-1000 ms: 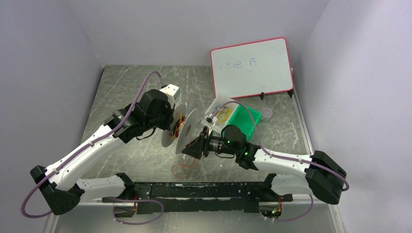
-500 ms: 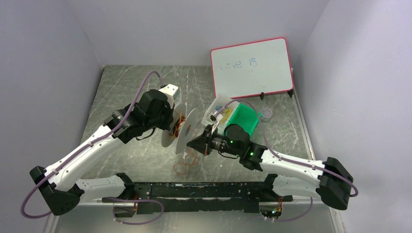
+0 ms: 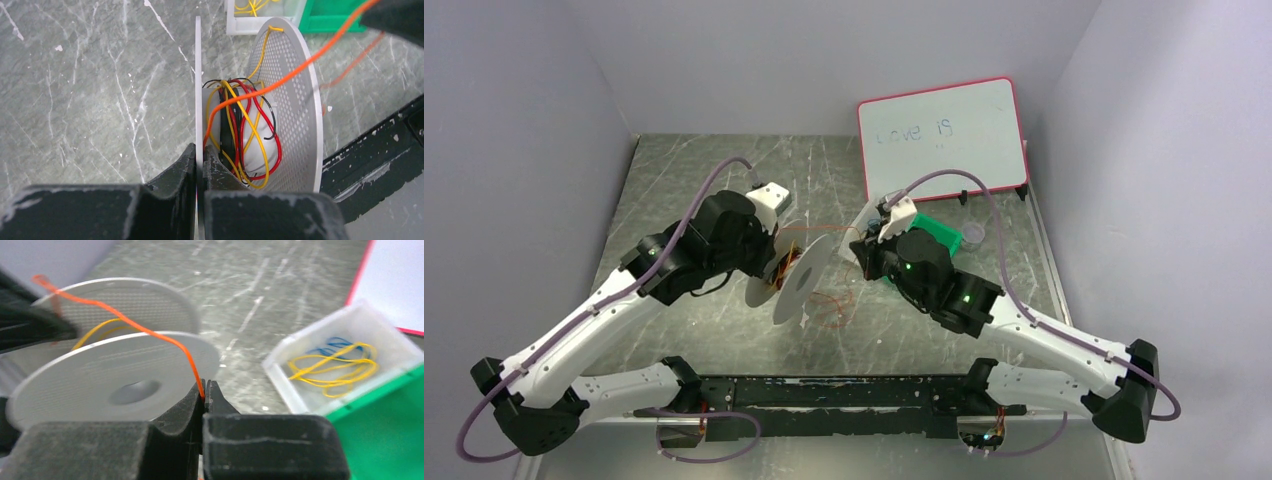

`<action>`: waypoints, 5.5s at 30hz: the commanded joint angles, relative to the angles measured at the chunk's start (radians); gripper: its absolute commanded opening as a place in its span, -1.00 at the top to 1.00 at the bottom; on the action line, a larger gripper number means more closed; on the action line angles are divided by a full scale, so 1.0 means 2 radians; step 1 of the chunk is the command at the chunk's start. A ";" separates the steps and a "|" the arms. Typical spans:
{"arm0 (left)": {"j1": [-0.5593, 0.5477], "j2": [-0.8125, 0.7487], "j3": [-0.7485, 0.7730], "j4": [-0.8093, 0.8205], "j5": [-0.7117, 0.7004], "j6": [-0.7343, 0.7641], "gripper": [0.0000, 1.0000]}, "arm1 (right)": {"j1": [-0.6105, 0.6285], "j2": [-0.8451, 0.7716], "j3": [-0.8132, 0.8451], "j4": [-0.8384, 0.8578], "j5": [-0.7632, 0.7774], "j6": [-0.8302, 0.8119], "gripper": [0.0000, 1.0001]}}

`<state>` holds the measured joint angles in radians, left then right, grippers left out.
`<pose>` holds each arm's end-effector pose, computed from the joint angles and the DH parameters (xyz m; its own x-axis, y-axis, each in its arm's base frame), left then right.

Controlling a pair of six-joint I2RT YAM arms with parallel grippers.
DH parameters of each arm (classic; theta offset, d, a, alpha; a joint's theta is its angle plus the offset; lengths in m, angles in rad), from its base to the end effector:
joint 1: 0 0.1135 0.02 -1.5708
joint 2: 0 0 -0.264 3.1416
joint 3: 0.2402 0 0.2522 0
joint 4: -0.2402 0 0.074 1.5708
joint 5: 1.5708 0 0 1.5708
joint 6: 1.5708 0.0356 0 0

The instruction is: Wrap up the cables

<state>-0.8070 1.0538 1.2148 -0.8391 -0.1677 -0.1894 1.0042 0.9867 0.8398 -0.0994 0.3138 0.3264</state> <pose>0.1472 -0.1451 0.3730 -0.5433 0.2989 -0.7846 0.5294 0.8473 -0.0438 0.1328 0.1883 0.3309 -0.3298 0.0498 -0.9427 -0.5660 0.7888 0.2397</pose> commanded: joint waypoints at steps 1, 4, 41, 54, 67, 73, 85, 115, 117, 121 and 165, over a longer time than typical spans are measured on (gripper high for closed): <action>-0.002 -0.024 0.006 0.009 0.045 0.027 0.86 | -0.016 0.016 0.025 -0.066 0.089 -0.042 1.00; -0.002 -0.035 0.011 0.006 0.075 0.036 0.86 | -0.030 0.026 0.031 -0.075 0.098 -0.051 1.00; -0.003 -0.095 0.062 0.153 0.233 -0.013 0.86 | -0.096 0.011 -0.246 0.303 -0.214 0.052 0.51; -0.003 -0.115 0.032 0.249 0.143 -0.077 0.86 | -0.092 0.082 -0.306 0.465 -0.294 0.150 0.50; -0.002 -0.071 0.034 0.292 0.036 -0.114 0.86 | -0.023 0.166 -0.322 0.596 -0.306 0.206 0.59; -0.003 -0.055 0.032 0.300 0.019 -0.114 0.86 | 0.003 0.198 -0.323 0.640 -0.294 0.223 0.54; -0.003 -0.054 0.014 0.293 -0.046 -0.126 0.86 | 0.044 0.182 -0.300 0.601 -0.261 0.212 0.91; -0.002 -0.038 -0.053 0.295 -0.140 -0.162 0.86 | 0.164 0.056 -0.155 0.385 -0.151 0.092 0.74; -0.002 -0.038 -0.061 0.296 -0.137 -0.165 0.86 | 0.164 0.054 -0.149 0.388 -0.143 0.086 0.74; -0.003 -0.038 -0.075 0.289 -0.139 -0.172 0.86 | 0.164 0.052 -0.137 0.404 -0.118 0.074 0.72; -0.009 -0.131 -0.172 0.211 0.029 -0.019 0.86 | -0.046 0.124 0.026 0.290 -0.097 0.037 0.18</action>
<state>-0.8173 0.8333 0.8719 -0.4461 -0.2100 -0.2832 0.9569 1.2537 0.8974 0.4831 0.1417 0.3687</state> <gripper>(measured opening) 0.087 0.405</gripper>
